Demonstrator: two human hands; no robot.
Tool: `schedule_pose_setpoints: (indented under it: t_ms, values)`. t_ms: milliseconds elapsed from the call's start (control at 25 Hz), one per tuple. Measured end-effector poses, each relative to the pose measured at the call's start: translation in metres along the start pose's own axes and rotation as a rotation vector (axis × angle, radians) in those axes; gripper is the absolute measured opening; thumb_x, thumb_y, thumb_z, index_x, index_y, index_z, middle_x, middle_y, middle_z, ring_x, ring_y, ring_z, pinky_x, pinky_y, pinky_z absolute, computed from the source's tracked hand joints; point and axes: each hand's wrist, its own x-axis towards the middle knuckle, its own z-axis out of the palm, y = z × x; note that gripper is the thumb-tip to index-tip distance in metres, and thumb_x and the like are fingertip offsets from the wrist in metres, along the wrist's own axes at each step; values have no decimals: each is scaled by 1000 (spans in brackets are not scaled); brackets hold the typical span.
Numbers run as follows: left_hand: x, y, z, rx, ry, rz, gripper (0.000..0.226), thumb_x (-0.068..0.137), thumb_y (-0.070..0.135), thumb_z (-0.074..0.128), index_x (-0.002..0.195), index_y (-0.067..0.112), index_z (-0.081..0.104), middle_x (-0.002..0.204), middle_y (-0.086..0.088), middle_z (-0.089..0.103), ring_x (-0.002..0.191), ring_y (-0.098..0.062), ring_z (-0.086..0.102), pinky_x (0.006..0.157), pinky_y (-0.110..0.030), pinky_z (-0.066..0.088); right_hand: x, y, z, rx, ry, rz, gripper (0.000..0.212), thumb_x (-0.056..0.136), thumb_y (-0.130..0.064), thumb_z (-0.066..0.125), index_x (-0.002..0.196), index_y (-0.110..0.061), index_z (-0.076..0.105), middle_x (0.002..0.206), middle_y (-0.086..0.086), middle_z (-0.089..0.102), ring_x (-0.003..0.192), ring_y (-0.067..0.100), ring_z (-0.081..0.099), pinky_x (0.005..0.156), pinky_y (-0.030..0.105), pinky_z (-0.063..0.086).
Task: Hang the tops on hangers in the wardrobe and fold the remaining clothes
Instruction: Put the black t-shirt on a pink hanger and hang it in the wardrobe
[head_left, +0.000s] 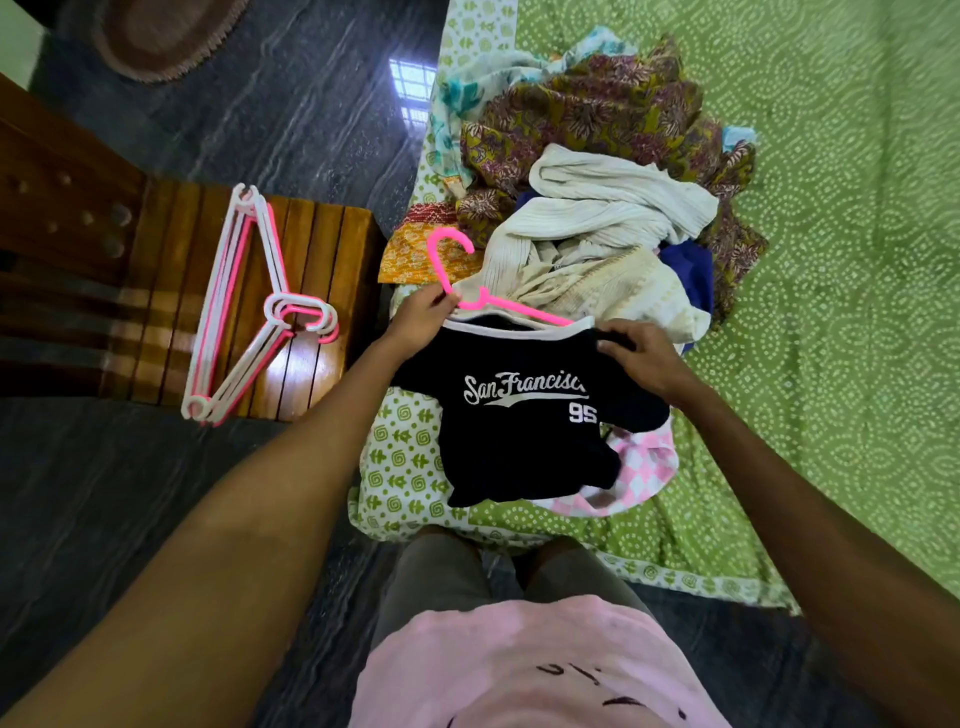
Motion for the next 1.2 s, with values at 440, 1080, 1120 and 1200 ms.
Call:
schedule_pose_setpoints:
  t_ms: [440, 1080, 1120, 1200]
  values:
    - [-41, 126, 23, 82, -24, 467, 17, 96, 19, 51, 93, 6, 62, 73, 6, 51, 66, -3, 44, 58, -18, 33, -1, -101, -36, 18, 104, -173, 29, 84, -24, 69, 106, -6, 64, 93, 11, 66, 79, 19, 56, 68, 29, 38]
    - [-98, 175, -46, 524, 155, 938, 29, 94, 3, 50, 121, -5, 59, 114, -21, 65, 104, -29, 62, 79, -11, 33, -60, -136, -134, 182, 288, -190, 40, 71, -14, 81, 45, -12, 50, 30, -11, 37, 33, 1, 30, 40, 15, 25]
    - [-101, 176, -48, 510, 187, 952, 27, 94, 2, 49, 118, -5, 60, 113, -20, 65, 102, -30, 62, 77, -12, 33, -62, -136, -138, 142, 289, -194, 40, 71, -15, 80, 46, -8, 51, 29, -10, 38, 32, 1, 32, 39, 14, 25]
    - [-106, 176, -55, 439, 279, 981, 25, 94, 2, 48, 114, -5, 62, 109, -21, 66, 98, -31, 64, 75, -14, 34, -67, -137, -147, 62, 304, -229, 33, 72, -15, 79, 56, 7, 61, 29, -11, 39, 32, 1, 33, 40, 12, 22]
